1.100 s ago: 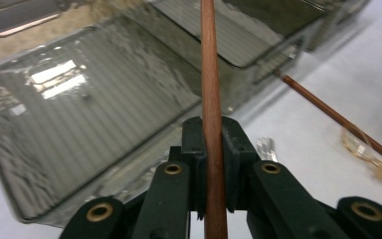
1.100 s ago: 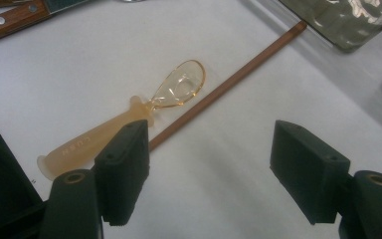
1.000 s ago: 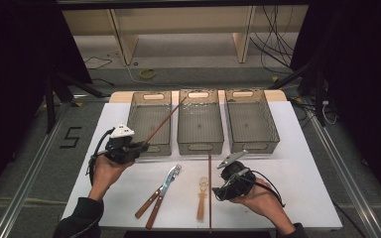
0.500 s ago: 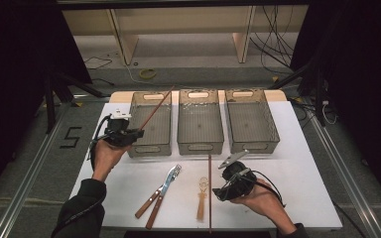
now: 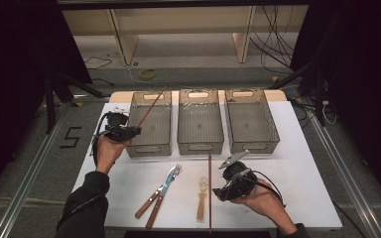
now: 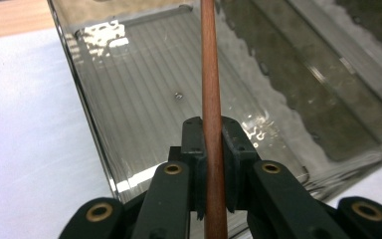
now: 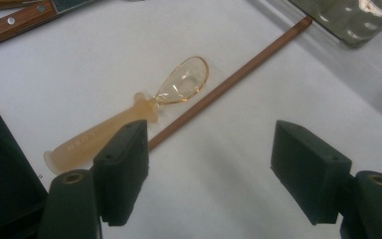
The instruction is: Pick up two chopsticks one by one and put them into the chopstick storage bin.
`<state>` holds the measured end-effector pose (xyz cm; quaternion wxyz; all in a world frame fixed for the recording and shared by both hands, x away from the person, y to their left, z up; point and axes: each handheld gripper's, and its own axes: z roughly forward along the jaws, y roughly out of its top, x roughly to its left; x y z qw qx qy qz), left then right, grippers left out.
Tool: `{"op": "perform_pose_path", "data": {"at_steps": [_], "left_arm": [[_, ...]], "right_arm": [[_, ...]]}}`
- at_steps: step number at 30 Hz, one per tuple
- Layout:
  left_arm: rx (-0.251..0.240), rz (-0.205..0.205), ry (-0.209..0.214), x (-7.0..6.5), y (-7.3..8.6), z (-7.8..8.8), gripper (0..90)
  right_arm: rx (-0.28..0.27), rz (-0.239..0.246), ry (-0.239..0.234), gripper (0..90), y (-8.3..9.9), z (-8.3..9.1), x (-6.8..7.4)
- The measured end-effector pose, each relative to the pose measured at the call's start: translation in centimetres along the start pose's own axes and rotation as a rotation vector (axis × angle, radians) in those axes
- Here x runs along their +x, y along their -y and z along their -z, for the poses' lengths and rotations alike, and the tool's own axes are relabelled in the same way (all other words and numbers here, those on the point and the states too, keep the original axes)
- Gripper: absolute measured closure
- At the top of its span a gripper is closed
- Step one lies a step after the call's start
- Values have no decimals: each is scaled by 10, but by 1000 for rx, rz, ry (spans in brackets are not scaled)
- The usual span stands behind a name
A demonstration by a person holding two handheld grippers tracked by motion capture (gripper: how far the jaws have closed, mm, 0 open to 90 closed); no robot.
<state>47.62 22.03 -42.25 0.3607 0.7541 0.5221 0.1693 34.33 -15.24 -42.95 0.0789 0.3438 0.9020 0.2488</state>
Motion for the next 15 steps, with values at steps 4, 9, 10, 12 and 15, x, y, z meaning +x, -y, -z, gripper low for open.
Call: {"op": "perform_pose_path", "data": {"at_steps": [4,9,10,12,15], "left_arm": [[18,32,-9,5,1,-7,819],[30,58,-11,10,4,-13,817],[28,63,-9,10,4,-14,815],[22,69,-7,10,5,-14,759],[16,59,10,8,3,-12,623]], "right_arm": [[1,3,-3,319,0,0,0],[-2,14,-9,319,0,1,1],[-2,14,-9,319,0,1,0],[0,10,-8,319,0,1,0],[1,8,-4,319,0,1,0]]}}
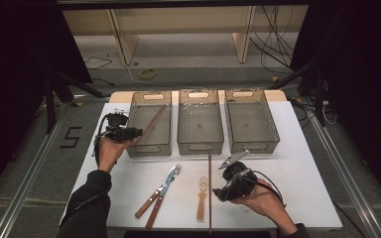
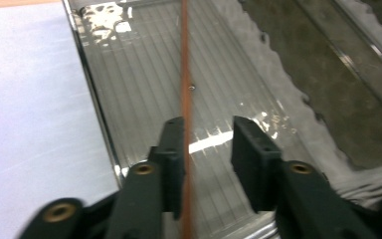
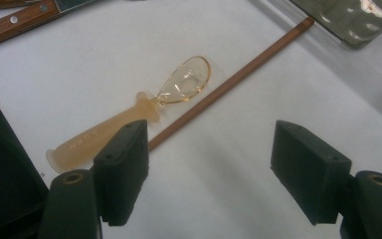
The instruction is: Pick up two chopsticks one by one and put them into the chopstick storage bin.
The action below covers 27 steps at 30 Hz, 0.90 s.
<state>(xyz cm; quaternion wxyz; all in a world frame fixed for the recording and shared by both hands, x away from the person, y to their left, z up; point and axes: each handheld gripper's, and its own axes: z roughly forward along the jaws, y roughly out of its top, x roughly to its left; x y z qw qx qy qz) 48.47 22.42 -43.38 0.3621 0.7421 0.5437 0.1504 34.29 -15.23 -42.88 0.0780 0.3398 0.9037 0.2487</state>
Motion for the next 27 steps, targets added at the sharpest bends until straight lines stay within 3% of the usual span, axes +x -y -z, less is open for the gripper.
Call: {"op": "perform_pose_path", "data": {"at_steps": [2,6,11,17,21,27], "left_arm": [[-9,5,20,-3,0,4,531],[-71,2,74,-12,7,20,407],[-128,-35,105,-29,23,42,306],[-165,-66,155,-44,43,57,256],[-166,-94,167,-55,59,59,229],[-212,-112,180,-62,80,57,225]], "right_arm": [[3,-4,4,319,0,0,0],[12,-6,20,322,-1,-1,1],[32,-15,33,336,-3,-5,2],[63,-19,50,344,-10,-17,6],[90,-22,50,350,-12,-27,9],[144,-4,42,354,-13,-41,17]]}}
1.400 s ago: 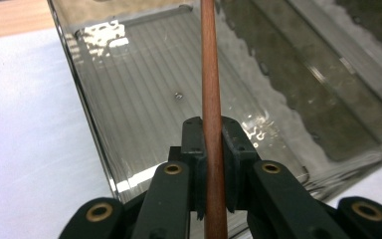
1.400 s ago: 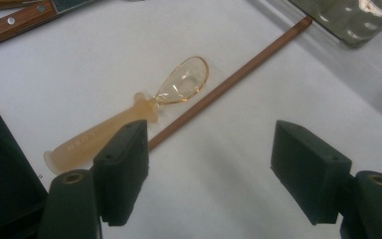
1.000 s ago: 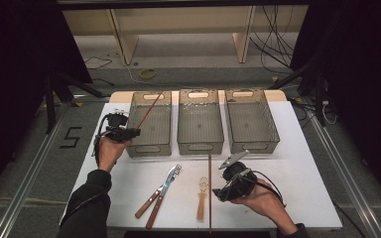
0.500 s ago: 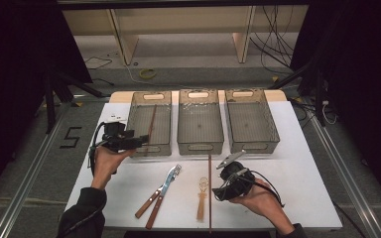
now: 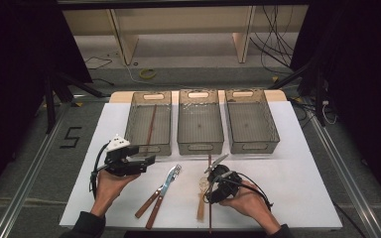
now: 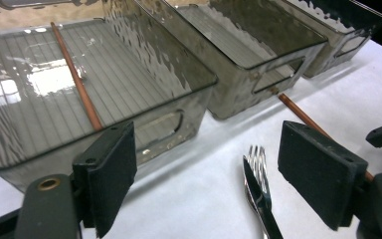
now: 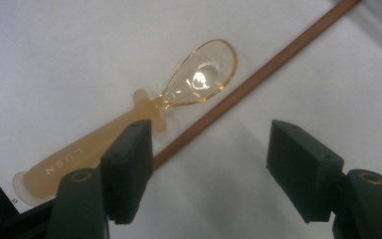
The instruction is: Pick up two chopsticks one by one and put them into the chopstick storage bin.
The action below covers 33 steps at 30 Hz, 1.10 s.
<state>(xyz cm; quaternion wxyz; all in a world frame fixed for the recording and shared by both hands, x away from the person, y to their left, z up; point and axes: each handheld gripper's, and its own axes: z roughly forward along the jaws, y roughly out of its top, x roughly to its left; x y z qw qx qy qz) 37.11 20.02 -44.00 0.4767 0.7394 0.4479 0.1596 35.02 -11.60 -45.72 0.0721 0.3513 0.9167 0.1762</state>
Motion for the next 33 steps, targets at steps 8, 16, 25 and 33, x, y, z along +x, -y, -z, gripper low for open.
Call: {"op": "perform_pose_path", "data": {"at_steps": [8,16,25,33], "left_arm": [[-18,-11,12,-6,10,7,221],[8,-15,-3,-4,17,1,224],[4,-14,-6,-3,18,2,225],[9,-18,-8,-2,20,1,226]], "right_arm": [[35,11,14,368,-2,-7,3],[62,10,5,379,-4,-9,0],[93,-2,32,413,-6,-11,-6],[117,3,19,444,-12,-12,-13]]}}
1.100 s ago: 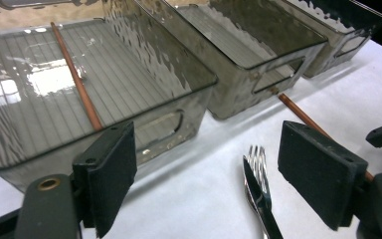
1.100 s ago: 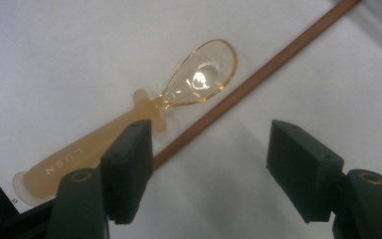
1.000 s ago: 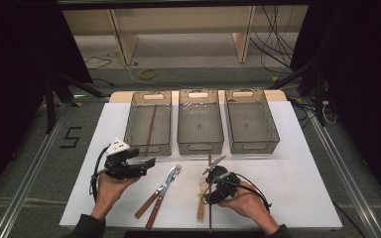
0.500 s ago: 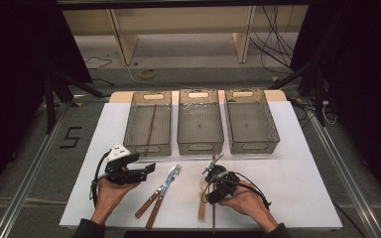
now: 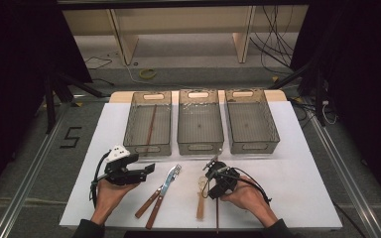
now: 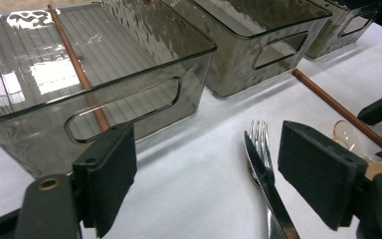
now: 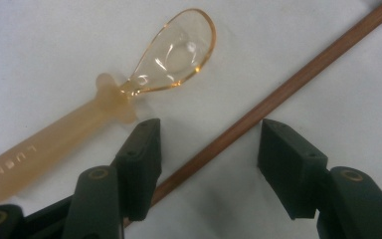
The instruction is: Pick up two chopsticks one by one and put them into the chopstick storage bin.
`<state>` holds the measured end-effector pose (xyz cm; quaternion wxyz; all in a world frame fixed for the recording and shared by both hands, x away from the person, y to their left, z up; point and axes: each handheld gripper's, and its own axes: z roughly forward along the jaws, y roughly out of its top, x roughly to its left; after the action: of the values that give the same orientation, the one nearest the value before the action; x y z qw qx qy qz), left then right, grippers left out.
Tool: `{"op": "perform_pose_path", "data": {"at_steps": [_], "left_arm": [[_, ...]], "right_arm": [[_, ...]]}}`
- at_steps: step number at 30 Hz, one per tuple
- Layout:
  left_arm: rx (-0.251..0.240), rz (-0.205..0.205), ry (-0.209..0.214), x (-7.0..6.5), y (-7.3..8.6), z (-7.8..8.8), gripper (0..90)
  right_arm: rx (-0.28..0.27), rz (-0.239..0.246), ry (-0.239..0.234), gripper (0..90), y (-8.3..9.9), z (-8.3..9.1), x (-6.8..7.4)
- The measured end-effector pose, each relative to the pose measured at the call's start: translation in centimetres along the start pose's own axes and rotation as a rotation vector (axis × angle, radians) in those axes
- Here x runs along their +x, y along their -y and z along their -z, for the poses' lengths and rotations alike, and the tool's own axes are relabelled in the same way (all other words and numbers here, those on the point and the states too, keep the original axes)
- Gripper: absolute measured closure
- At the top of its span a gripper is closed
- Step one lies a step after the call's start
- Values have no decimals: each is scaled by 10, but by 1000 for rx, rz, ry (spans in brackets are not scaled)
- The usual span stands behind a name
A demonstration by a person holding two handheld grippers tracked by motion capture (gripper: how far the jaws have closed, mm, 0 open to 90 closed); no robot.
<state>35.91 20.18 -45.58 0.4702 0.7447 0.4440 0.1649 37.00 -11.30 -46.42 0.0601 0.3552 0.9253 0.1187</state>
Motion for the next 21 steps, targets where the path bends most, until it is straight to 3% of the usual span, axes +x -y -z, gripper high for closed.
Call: {"op": "perform_pose_path", "data": {"at_steps": [13,21], "left_arm": [[7,-7,2,-1,1,-1,229],[6,-11,6,-2,1,-1,229]], "right_arm": [[56,39,-3,553,-8,0,-3],[69,61,-11,681,-9,1,-4]]}}
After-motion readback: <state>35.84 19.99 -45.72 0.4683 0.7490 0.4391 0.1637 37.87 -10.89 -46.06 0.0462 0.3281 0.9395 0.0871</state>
